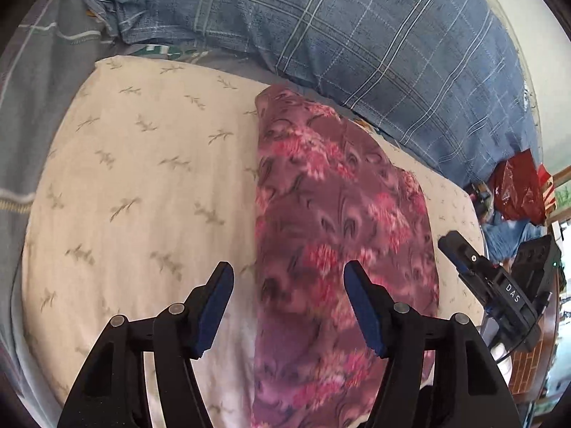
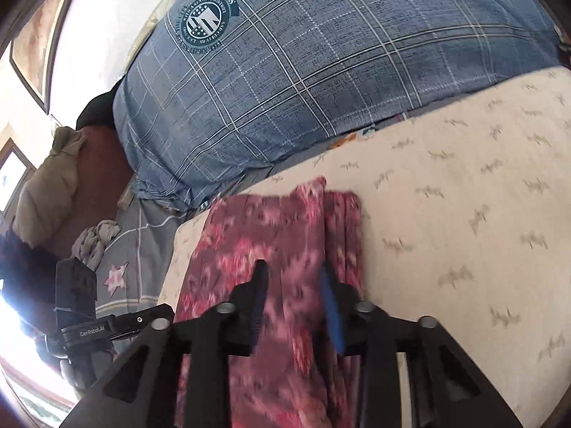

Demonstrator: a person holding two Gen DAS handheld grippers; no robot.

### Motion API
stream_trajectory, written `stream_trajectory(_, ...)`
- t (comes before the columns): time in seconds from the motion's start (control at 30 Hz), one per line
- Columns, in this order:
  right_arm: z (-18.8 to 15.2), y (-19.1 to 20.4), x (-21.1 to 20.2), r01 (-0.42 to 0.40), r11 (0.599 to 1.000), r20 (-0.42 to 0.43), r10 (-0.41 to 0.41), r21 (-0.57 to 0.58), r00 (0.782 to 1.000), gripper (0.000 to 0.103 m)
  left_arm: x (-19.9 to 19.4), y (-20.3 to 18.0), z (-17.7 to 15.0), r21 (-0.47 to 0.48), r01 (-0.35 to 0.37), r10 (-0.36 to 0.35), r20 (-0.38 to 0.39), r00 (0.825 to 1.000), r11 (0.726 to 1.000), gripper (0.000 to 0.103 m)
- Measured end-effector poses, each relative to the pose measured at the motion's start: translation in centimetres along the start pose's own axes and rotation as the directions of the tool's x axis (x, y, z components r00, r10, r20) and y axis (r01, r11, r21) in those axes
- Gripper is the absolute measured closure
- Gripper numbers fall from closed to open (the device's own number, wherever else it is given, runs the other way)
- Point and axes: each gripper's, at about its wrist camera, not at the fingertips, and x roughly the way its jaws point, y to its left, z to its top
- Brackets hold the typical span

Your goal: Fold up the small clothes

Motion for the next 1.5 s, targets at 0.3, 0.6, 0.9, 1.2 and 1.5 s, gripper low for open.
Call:
stream_trajectory(0.3,3.0,-0.4,6.2,0.206,0.975,-0.050,-0.211,-0.087,0.976,0.088,7.5,-1.3,4.7,-0.046,-0.052,0.050,-0.055,0.997,0.998,0.034)
stream_trajectory(0.6,0.4,-1.2,2.2,0.144,0.987,-0.054,-0.148,-0.078,0.988,0.080,4.4,-2.0,1.5,0.033,-0.095,0.094,0.028,0.995,0.995,0.036)
stream_trajectory(0.9,-8.8,1.5,-3.3,0.213,0.952,-0.134,-0.245,-0.219,0.960,0.029,-0.7,-4.4,-9.8,0.116,-0.190,0.174,0.138,0.975,0.975,0.035)
stream_trajectory(1.2,-13.9,3.1,-8.1,0.396,0.872,-0.064,-0.430,-0.289,0.900,0.024,-5.6,-6.0,-18.1,0.127,-0.308,0.263,0.285,0.922,0.943,0.035)
stream_trajectory(1.5,-16.0,6.2,-13.5,0.485,0.817,0.181,-0.450,-0.311,0.875,0.010,-7.9,-7.3,-22.6,0.157,-0.389,0.314,0.363,0.877,0.908,0.035)
